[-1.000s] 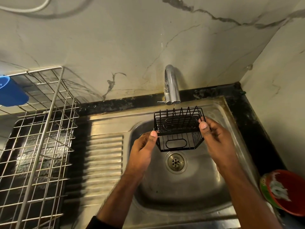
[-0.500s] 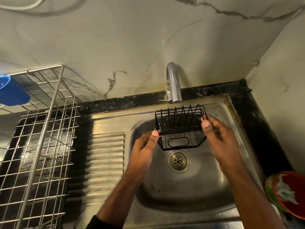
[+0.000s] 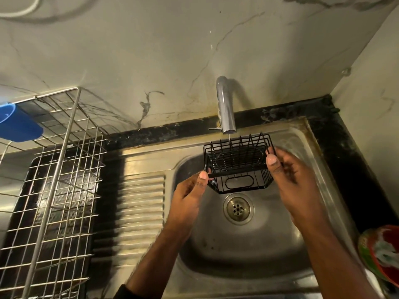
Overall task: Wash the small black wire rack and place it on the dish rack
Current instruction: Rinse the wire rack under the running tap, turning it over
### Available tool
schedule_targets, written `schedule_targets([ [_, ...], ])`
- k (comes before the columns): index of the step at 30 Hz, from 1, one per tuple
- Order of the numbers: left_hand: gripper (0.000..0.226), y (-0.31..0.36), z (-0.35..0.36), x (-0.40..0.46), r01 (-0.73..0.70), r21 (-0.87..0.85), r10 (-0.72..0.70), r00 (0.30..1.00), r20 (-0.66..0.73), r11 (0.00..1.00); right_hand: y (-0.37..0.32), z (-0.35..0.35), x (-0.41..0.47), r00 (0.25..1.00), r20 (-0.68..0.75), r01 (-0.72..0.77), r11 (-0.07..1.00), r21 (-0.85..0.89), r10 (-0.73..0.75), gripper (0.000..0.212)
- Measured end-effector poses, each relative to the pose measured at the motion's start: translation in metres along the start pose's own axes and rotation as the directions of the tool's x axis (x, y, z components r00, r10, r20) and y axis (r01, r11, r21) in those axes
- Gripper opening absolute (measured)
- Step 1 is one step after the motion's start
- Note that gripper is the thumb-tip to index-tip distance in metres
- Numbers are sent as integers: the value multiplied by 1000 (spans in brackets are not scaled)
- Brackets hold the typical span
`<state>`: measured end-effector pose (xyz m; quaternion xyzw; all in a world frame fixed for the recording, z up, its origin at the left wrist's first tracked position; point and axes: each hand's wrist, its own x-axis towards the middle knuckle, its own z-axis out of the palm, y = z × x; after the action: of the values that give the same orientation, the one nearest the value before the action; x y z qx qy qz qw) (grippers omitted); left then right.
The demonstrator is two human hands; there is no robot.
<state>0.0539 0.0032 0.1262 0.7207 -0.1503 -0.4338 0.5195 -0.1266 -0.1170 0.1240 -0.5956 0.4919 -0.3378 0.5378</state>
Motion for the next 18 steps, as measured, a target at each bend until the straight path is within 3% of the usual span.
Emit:
schedule_targets([
  [2, 35, -5, -1, 3, 19, -3, -19, 1000, 11, 1000, 2, -1, 0, 1000, -7, 2, 1000, 11, -2, 55],
  [6, 88, -14, -2, 7, 55, 20, -55, 998, -26, 998, 4, -3, 0, 1000, -18, 2, 1000, 27, -2, 49],
  [10, 99, -13, -1, 12, 59, 51, -58, 998, -23, 997, 4, -3, 1, 999, -38, -11, 1000, 29, 12, 48],
  [12, 92, -9, 0, 11, 57, 69, -57, 998, 7, 996, 3, -4, 0, 999, -48, -18, 999, 28, 20, 47],
  [16, 24, -1, 6, 6, 11, 73, -14, 999, 40, 997, 3, -8, -1, 997, -71, -7, 999, 33, 10, 45],
  [18, 12, 0, 6, 4, 7, 64, -10, 999, 49, 998, 3, -8, -2, 997, -80, -10, 999, 39, 13, 45],
])
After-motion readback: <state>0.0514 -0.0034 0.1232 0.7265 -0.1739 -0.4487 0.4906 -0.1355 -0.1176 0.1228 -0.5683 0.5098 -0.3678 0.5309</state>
